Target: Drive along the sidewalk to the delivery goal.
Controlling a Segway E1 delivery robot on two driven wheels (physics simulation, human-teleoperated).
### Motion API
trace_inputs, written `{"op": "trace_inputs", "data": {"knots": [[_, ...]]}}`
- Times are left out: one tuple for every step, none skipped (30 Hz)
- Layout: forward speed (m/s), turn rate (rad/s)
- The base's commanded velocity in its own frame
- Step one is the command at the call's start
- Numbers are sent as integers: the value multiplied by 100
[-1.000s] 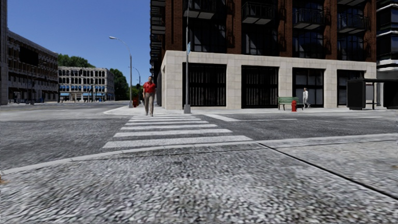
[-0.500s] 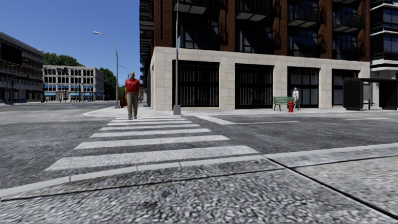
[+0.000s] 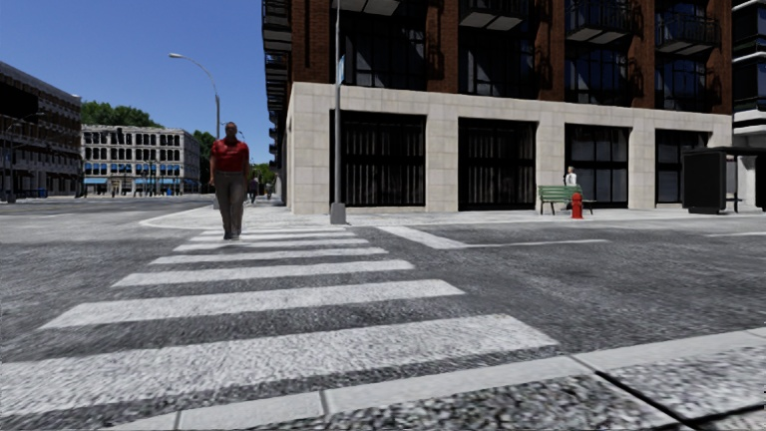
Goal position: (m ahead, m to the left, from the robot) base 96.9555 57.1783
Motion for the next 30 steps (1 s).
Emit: {"op": "trace_inputs", "data": {"knots": [[199, 0], [199, 0], [199, 0], [199, 0], [199, 0], [199, 0], [199, 0], [199, 0], [199, 0], [199, 0], [199, 0], [199, 0], [199, 0], [199, 0], [199, 0], [199, 0], [199, 0], [197, 0], [192, 0], [189, 0], [184, 1], [180, 3], [178, 10], [178, 17], [177, 19], [177, 19], [175, 20], [175, 20], [173, 22], [172, 24]]}}
